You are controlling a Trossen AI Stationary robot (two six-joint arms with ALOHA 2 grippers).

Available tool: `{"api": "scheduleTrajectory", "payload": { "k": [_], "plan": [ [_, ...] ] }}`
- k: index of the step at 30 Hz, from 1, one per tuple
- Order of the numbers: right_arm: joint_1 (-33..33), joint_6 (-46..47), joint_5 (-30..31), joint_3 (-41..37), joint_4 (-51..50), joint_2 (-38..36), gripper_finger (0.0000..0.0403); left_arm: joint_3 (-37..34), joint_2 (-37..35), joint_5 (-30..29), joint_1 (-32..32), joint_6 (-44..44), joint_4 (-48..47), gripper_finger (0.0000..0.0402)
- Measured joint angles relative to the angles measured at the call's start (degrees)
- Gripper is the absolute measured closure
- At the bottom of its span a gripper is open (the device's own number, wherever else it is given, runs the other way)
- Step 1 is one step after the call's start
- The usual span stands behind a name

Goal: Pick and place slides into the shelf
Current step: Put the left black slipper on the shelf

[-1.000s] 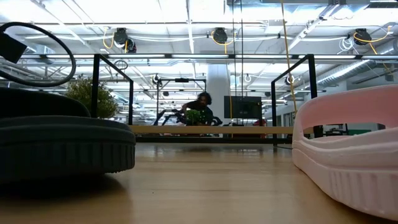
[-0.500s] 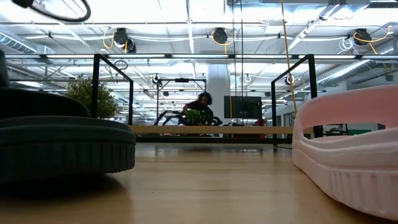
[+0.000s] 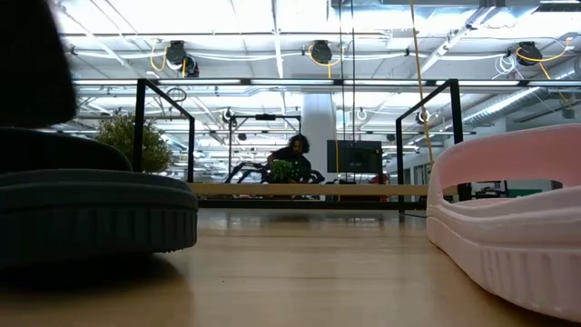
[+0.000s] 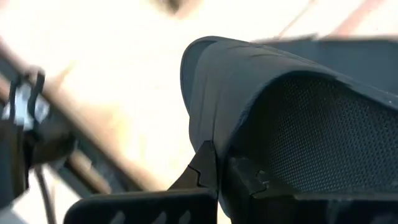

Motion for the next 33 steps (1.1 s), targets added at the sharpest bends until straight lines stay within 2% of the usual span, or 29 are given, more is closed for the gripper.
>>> {"api": "scheduleTrajectory", "payload": {
  "k": [6,13,16,25,33],
  "plan": [
    [0.0,0.0,6.9,0.0,-0.3,0.0,0.0275,11.9,3.0,-12.1,3.2,10.8,0.1,0.0401],
    [0.0,0.0,8.4,0.0,-0.7,0.0,0.0275,22.7,6.3,-19.3,10.8,30.3,0.1,0.0401],
    [0.0,0.0,8.4,0.0,-0.7,0.0,0.0275,23.8,6.3,-21.9,15.1,37.6,0.1,0.0401],
    [0.0,0.0,8.4,0.0,-0.6,0.0,0.0275,23.8,7.3,-24.6,28.9,57.7,0.3,0.0401],
    [0.0,0.0,8.6,0.0,-0.6,0.0,0.0275,23.8,12.5,-30.1,34.7,73.8,2.9,0.0402]
  ]
}}
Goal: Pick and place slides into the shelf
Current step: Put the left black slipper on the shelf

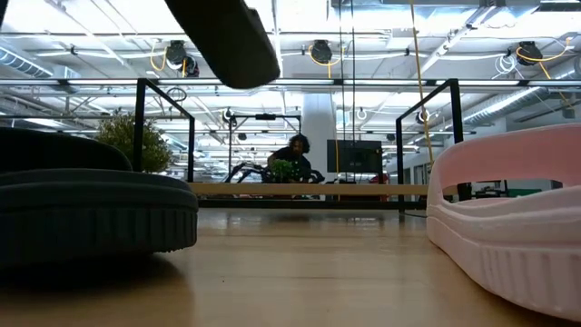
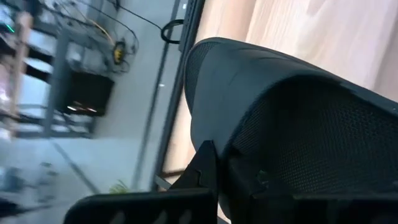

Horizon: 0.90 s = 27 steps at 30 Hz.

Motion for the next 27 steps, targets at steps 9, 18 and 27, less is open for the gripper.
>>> {"api": "scheduleTrajectory", "payload": {
  "k": [9,18,27],
  "plan": [
    [0.0,0.0,0.1,0.0,-0.2,0.0,0.0275,0.0,7.4,-9.2,3.1,10.6,0.3,0.0402],
    [0.0,0.0,0.2,0.0,-0.6,0.0,0.0275,0.0,9.8,-10.7,7.5,4.0,-1.5,0.0402],
    [0.0,0.0,0.2,0.0,-0.6,0.0,0.0275,-0.1,9.7,-10.2,8.9,0.5,-2.8,0.0402]
  ]
}}
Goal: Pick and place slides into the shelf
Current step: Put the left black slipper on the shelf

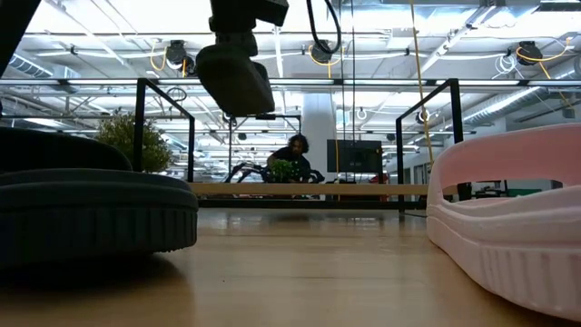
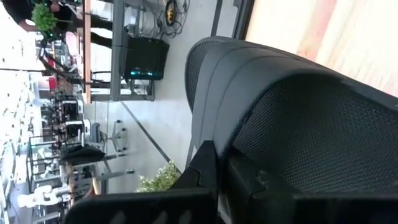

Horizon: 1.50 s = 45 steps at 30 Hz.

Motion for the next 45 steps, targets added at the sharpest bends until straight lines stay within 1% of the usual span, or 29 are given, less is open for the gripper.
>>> {"api": "scheduleTrajectory", "payload": {
  "k": [5,11,15,18,24,32,36,45],
  "plan": [
    [0.0,0.0,0.0,0.0,0.0,0.0,0.0275,-2.9,0.0,0.7,0.2,-3.5,0.0,0.0402],
    [0.0,0.0,0.0,0.0,0.0,0.0,0.0275,-8.6,0.0,1.0,0.2,-5.3,-0.1,0.0402],
    [0.0,0.0,0.0,0.0,0.0,0.0,0.0275,-11.3,0.0,3.6,0.5,-8.1,-0.1,0.0402],
    [0.0,0.0,0.0,0.0,0.0,0.0,0.0275,-12.8,0.0,2.8,0.2,-8.9,0.0,0.0402],
    [0.0,0.0,0.0,0.0,0.0,0.0,0.0275,-15.3,0.0,3.4,-0.1,-11.3,0.0,0.0402],
    [0.0,0.0,0.0,0.0,0.0,0.0,0.0275,-18.1,0.0,2.7,-1.5,-11.4,2.1,0.0402],
    [0.0,0.0,0.0,0.0,0.0,0.0,0.0275,-19.1,0.0,0.6,-2.1,-11.2,3.0,0.0401],
    [0.0,0.0,0.0,0.0,0.0,0.0,0.0275,-22.3,0.0,0.7,-2.1,-12.4,3.7,0.0402]
  ]
}}
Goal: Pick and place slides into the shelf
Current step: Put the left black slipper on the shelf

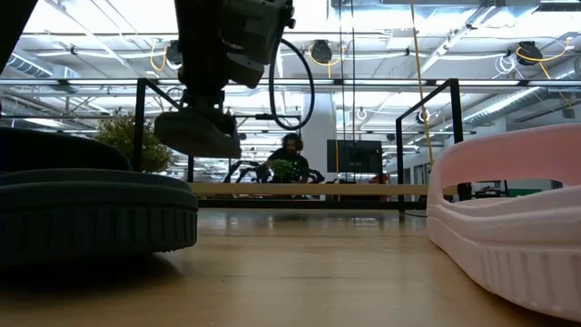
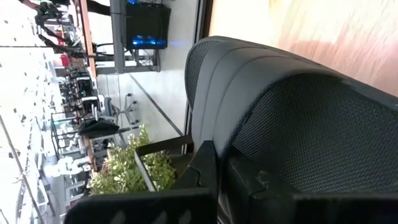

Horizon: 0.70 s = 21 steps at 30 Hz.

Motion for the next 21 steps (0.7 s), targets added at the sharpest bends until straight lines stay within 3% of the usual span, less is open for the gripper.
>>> {"api": "scheduleTrajectory", "payload": {
  "k": [21],
  "plan": [
    [0.0,0.0,0.0,0.0,0.0,0.0,0.0275,-6.0,-0.1,0.5,0.2,2.1,7.4,0.0402]
  ]
}}
